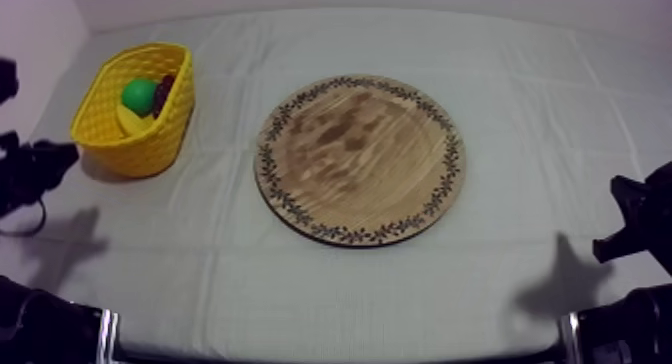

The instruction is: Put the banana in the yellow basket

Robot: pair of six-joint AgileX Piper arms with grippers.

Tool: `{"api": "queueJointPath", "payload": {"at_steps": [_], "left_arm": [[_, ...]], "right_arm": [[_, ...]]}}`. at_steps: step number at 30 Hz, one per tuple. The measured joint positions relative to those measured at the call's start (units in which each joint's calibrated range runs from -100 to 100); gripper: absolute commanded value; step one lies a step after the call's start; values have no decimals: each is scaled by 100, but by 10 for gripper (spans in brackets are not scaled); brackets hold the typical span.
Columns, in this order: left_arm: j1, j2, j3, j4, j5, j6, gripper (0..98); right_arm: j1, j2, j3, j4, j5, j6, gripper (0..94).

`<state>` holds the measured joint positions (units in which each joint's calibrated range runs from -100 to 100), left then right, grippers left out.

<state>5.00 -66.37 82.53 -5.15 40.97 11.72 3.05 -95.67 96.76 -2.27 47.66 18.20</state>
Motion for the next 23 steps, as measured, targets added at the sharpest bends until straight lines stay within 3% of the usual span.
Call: {"api": "queueJointPath", "payload": {"at_steps": [6,11,17,23], "left_arm": [[-115,-1588,1102,-117,4,129,13],[-185,-2694,1421,1,-112,-187,3],[-229,-3330,1658,199,-949,-446,1],[-225,-3358,1665,266,-585,-850,1]], "right_arm": [[0,0,0,0,0,0,3],[0,0,0,0,0,0,3],[16,0,0,0,0,0,3],[25,0,0,0,0,0,3]]}}
